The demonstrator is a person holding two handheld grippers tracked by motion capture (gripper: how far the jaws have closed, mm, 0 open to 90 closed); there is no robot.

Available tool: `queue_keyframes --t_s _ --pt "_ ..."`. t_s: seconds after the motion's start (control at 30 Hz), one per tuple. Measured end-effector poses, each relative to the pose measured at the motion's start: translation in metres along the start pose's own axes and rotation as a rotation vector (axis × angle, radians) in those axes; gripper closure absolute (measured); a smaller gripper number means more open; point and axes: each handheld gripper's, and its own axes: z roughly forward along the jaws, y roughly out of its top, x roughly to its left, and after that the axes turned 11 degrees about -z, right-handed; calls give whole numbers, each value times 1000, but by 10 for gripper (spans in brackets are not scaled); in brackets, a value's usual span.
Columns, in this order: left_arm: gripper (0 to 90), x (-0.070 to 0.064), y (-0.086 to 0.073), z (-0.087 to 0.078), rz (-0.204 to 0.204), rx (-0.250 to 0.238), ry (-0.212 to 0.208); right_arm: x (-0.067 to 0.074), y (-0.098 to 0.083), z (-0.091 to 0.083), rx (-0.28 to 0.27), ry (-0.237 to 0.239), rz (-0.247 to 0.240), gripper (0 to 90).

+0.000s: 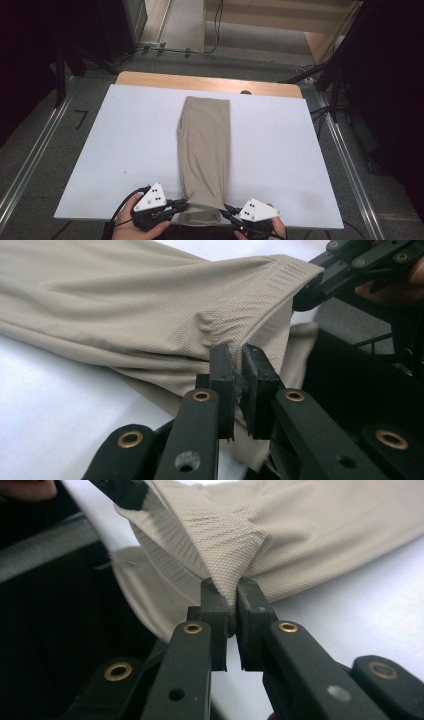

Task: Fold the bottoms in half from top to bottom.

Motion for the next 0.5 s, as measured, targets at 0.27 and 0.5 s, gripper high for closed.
queue_keyframes --t_s 0.27,0.5 --pt "594 -8 -12 -19 -2 -37 -47 20 -3 -16 -18 77 -26 386" --pt "585 14 -4 -24 -87 -155 -100 5 -3 -33 -211 93 86 509"
